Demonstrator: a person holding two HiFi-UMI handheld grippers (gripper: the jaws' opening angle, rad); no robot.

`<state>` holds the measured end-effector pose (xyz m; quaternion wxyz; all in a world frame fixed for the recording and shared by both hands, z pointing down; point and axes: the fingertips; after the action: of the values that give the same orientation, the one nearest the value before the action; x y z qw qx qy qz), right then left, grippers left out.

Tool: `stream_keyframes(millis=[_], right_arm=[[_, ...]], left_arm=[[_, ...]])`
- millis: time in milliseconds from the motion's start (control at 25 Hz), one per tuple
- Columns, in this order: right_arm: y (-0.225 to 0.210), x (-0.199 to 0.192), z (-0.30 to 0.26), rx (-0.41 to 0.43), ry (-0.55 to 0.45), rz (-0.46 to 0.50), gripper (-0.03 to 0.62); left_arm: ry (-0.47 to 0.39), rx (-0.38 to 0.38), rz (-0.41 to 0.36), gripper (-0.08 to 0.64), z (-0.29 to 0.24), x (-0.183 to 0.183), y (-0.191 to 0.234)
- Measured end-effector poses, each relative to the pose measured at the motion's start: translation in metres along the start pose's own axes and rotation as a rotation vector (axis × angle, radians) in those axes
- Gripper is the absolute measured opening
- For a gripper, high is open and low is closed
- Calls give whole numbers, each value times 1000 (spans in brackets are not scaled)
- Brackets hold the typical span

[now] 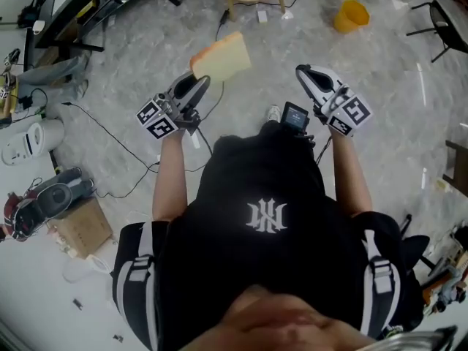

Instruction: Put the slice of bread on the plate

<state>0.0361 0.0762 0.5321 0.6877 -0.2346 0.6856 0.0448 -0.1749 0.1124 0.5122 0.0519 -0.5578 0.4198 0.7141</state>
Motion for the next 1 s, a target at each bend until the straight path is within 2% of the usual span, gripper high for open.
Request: stream_keyframes(millis=[120,240,520,800,1000], right_arm=[[-21,6,-15,61,3,8,3],[-38,6,-26,73,-12,-15,3],[-83,-9,-45,49,9,-79,3],[-102,4,-67,-6,27,-44,3],[-147,26,-99,-39,57,-17,3]], left_arm=[[-17,18,-22,106,-22,19,8],[-18,37,-13,106,-34,23,22],[5,37,2,106,-69,33,69],[-6,-2,43,106,-77,36,111],[-3,-46,61,106,-114,55,160]])
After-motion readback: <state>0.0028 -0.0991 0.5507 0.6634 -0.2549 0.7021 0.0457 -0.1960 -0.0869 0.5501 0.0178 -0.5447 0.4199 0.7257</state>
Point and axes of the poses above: the fingertips, and each gripper's own axes: z backward along the fingers, y to its left, x out of its top
